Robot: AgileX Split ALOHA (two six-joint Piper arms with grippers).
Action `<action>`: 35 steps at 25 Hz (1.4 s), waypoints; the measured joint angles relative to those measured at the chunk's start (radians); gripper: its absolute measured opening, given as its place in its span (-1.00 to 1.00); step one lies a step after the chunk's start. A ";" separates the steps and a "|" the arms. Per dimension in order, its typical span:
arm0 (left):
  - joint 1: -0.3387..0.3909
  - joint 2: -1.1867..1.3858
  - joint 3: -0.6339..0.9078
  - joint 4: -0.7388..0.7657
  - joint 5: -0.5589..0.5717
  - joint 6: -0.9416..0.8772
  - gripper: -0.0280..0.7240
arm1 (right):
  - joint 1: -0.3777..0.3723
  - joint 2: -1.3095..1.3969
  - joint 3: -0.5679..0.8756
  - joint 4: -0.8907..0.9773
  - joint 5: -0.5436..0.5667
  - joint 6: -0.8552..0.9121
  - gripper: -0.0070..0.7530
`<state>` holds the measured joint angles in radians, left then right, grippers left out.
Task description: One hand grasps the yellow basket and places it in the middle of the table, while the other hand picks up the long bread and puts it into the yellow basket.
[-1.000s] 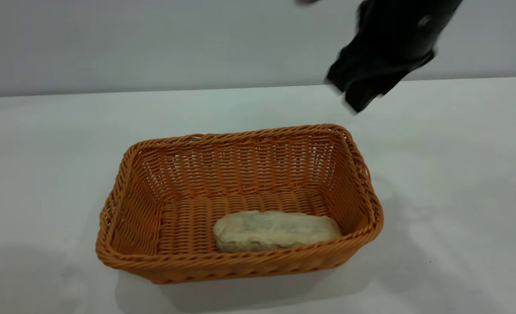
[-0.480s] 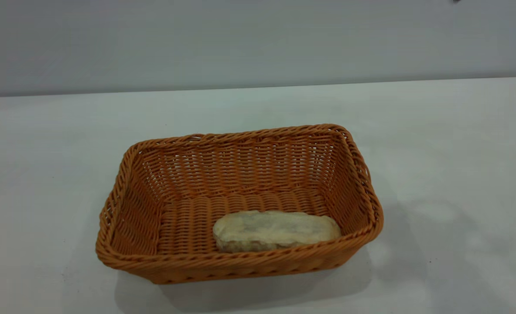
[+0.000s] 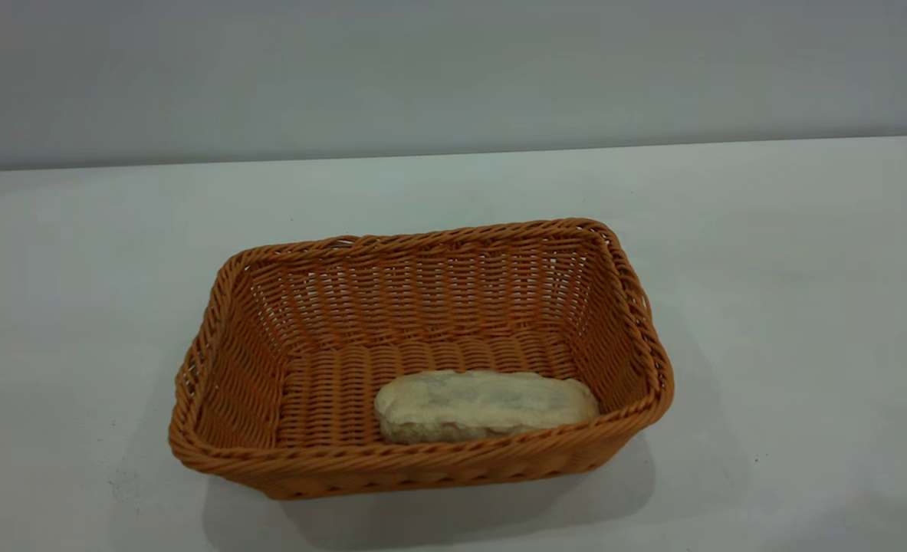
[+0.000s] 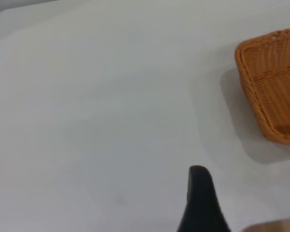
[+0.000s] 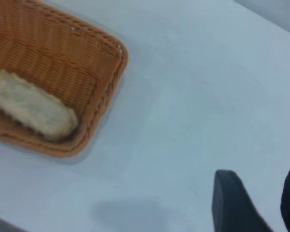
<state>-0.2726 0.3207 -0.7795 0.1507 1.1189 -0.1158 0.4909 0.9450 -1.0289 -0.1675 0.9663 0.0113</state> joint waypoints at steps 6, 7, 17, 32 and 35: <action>0.000 -0.141 0.004 -0.072 0.048 0.069 0.57 | 0.000 -0.270 0.095 0.114 0.040 -0.065 -0.22; 0.000 -0.164 0.008 -0.083 0.048 0.076 0.57 | 0.000 -0.315 0.106 0.140 0.051 -0.082 -0.22; 0.000 -0.328 0.164 -0.144 0.045 0.116 0.57 | 0.000 -0.617 0.187 0.299 0.207 -0.231 -0.22; 0.000 -0.343 0.289 -0.151 0.028 0.123 0.57 | 0.000 -0.785 0.339 0.308 0.268 -0.238 -0.22; 0.000 -0.343 0.290 -0.151 0.025 0.123 0.57 | 0.000 -0.786 0.355 0.295 0.269 -0.237 -0.22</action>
<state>-0.2726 -0.0225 -0.4892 0.0000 1.1443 0.0068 0.4909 0.1590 -0.6743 0.1277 1.2358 -0.2254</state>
